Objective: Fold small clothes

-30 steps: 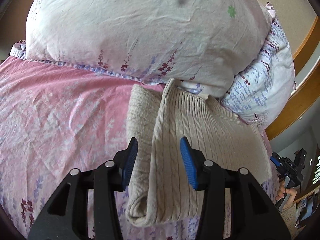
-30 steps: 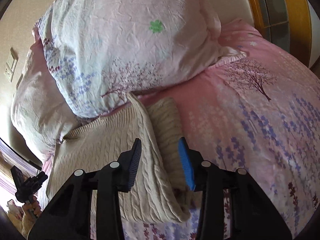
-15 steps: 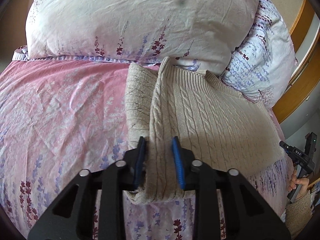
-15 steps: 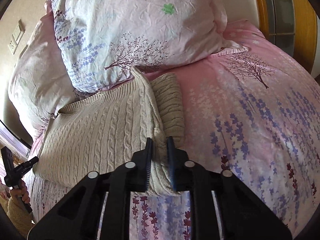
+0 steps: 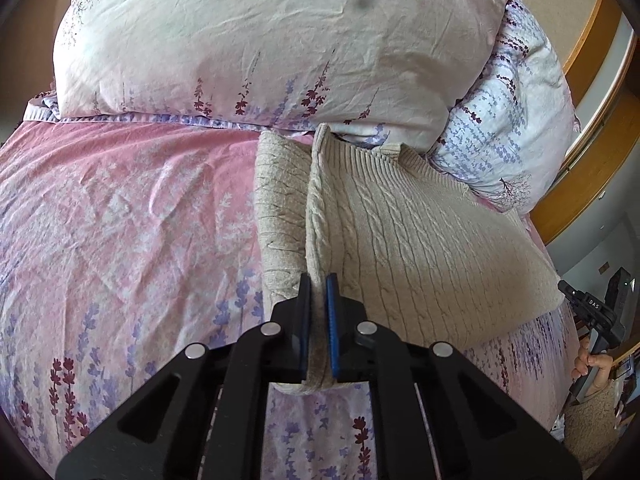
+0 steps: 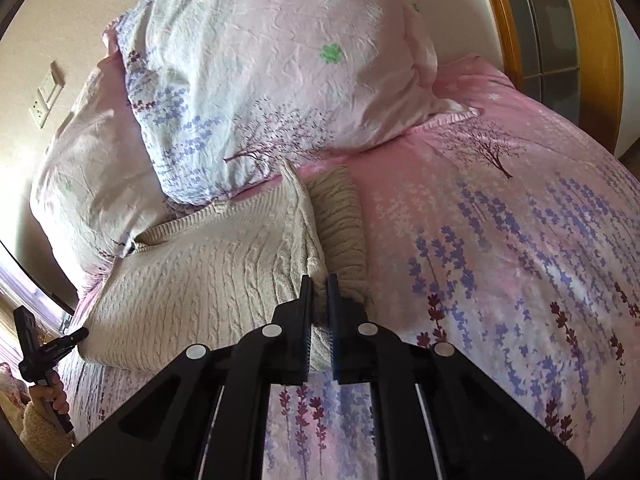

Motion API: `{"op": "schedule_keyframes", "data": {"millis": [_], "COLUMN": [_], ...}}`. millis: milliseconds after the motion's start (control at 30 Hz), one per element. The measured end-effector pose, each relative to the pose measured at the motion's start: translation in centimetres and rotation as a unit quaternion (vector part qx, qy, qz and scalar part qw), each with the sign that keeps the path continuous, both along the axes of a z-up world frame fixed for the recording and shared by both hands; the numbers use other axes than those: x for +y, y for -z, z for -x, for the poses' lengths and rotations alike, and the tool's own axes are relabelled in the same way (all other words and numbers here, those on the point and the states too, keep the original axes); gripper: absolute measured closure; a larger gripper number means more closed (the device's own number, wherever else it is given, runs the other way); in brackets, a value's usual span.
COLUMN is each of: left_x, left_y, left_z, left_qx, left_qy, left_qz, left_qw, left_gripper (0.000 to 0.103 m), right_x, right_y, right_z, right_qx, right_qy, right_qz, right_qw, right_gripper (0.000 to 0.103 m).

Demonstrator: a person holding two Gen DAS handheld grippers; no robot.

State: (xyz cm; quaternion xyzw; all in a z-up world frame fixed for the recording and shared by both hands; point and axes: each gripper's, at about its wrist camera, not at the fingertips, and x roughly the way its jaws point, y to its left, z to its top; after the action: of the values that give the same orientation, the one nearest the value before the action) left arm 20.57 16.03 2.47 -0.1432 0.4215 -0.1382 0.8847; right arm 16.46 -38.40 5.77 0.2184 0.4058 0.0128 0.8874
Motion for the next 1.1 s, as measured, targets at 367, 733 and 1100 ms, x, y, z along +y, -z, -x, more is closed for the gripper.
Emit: {"op": "schedule_keyframes", "data": {"millis": [367,733,1100], "left_x": [0.2,2.6,0.7], "left_y": [0.6,0.4,1.7], "left_z": [0.1,-3.1,-5.8], "left_qx": [0.005,0.038,0.063], "left_qy": [0.000,-0.062,-0.044], "left_qz": [0.006,0.066,0.089], "left_qw": [1.0000,0.9952,0.9930], "left_gripper": [0.090,0.033,0.027], "right_x": [1.4,12.5,17.1], "right_y": [0.7,-1.5,1.6], "right_z": [-1.6,-5.5,-8.4], "right_qx": [0.038,0.009,0.052], "right_qy": [0.021,-0.102,-0.128], "right_qz": [0.041,0.111,0.184], "right_qw": [0.998,0.989,0.973], "right_gripper": [0.084,0.049,0.045]}}
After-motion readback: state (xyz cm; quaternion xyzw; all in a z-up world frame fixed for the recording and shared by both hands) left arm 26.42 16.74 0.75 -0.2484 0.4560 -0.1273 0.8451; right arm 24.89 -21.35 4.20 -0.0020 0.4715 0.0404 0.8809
